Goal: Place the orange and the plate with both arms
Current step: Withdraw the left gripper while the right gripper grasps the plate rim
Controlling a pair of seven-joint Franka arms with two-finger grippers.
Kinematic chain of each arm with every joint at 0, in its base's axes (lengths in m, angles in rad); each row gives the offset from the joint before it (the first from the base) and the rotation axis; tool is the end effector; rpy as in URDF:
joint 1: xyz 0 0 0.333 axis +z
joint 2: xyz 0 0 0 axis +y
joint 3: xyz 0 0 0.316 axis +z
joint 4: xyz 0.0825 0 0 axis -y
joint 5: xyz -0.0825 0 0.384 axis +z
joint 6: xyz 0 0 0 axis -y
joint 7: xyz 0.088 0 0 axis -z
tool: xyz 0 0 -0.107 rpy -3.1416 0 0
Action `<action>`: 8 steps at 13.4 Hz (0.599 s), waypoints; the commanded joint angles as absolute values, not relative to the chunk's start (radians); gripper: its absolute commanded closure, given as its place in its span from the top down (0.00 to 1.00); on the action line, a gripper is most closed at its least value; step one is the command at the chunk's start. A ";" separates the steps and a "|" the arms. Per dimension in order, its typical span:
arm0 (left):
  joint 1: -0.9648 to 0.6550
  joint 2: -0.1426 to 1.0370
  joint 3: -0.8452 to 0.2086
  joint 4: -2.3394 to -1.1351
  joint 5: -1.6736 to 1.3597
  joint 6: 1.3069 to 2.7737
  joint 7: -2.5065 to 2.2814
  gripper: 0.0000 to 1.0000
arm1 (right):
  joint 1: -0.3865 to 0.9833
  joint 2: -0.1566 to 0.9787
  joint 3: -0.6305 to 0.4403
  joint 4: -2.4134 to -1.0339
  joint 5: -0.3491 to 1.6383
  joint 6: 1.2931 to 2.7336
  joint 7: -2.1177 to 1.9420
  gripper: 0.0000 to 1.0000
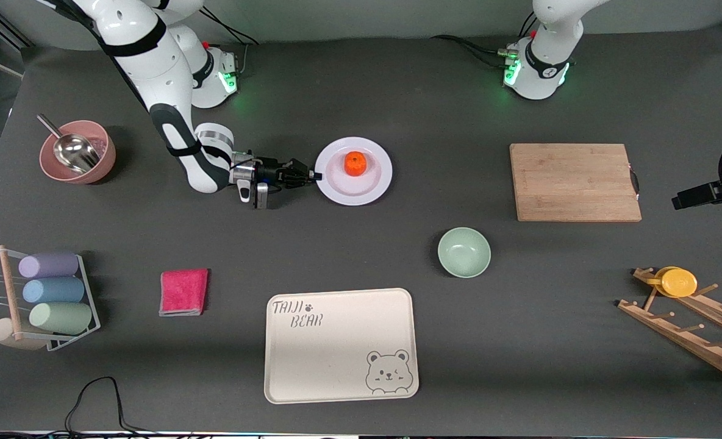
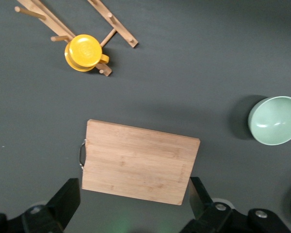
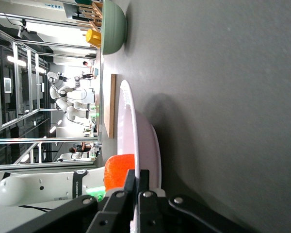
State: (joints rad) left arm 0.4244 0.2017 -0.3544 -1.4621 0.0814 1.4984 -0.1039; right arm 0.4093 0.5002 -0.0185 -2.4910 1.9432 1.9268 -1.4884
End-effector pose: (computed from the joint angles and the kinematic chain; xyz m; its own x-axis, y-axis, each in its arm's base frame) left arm 0.5969 0.0709 0.5591 0.9732 0.1740 -0.1504 0.1719 -0.9847 -0.0273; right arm 0.3511 0.2134 0.0882 0.9979 -0.0071 0.0648 0.0596 -0.3023 -0.9514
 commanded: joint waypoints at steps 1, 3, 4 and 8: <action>0.188 0.123 -0.110 -1.534 0.066 1.506 -0.069 1.00 | 0.347 0.410 -0.015 -2.497 1.947 1.896 -1.467 0.00; -0.011 0.088 0.100 -1.549 0.026 1.490 -0.060 1.00 | 0.309 0.333 -0.015 -2.499 1.892 1.890 -1.390 0.00; -0.085 0.066 0.179 -1.571 0.017 1.489 -0.039 1.00 | 0.293 0.301 -0.017 -2.499 1.866 1.888 -1.338 0.00; -0.169 -0.032 0.242 -1.678 0.006 1.508 -0.023 1.00 | 0.259 0.252 -0.017 -2.467 1.855 1.870 -1.226 0.00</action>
